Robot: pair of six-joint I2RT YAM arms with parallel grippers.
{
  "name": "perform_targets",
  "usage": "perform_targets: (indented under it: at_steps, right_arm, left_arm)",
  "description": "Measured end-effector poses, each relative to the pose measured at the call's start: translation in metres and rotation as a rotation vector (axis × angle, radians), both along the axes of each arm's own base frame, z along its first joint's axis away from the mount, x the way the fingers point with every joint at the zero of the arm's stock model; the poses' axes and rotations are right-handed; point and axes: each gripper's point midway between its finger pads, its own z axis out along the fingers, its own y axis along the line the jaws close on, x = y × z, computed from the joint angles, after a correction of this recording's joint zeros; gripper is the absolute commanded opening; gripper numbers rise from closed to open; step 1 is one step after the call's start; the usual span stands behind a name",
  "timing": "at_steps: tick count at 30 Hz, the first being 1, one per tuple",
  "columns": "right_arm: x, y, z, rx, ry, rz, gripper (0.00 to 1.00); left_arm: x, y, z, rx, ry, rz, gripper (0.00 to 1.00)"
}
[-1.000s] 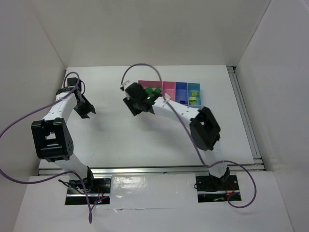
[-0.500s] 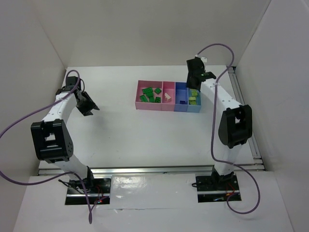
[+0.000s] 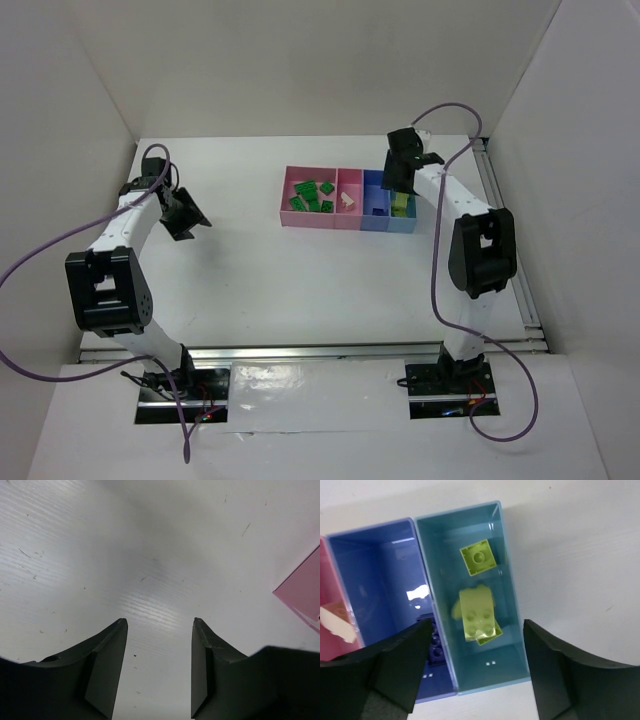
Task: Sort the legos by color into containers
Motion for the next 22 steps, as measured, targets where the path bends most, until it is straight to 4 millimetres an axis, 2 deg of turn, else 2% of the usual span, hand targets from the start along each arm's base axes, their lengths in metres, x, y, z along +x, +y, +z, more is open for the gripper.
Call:
perform_targets:
  at_steps: [2, 4, 5, 9, 13, 18, 22]
  right_arm:
    - [-0.001, -0.002, -0.004, -0.001, 0.01, -0.003, 0.89]
    - [-0.001, -0.002, -0.003, -0.003, 0.009, -0.006, 0.91]
    - [-0.001, -0.003, -0.003, -0.006, 0.006, -0.014, 1.0]
    - [-0.005, -0.019, 0.002, -0.052, -0.008, -0.105, 1.0]
    - [-0.017, -0.04, 0.023, -0.076, -0.06, -0.233, 1.0]
    - [-0.051, -0.081, 0.058, -0.065, -0.145, -0.377, 1.0]
    - [-0.074, -0.109, 0.067, -0.056, -0.166, -0.456, 1.0]
  left_arm:
    - [0.001, 0.0, 0.0, -0.001, -0.003, -0.001, 0.59]
    - [0.001, -0.001, 0.0, -0.005, -0.003, -0.003, 0.59]
    - [0.001, -0.001, 0.001, -0.006, -0.004, -0.004, 0.6]
    - [0.002, -0.003, 0.003, -0.018, -0.011, -0.01, 0.62]
    - [0.006, -0.005, 0.008, -0.028, -0.026, -0.021, 0.68]
    - [0.007, -0.01, 0.01, -0.043, -0.037, -0.05, 0.89]
    - [0.008, -0.015, 0.011, -0.069, -0.046, -0.065, 0.93]
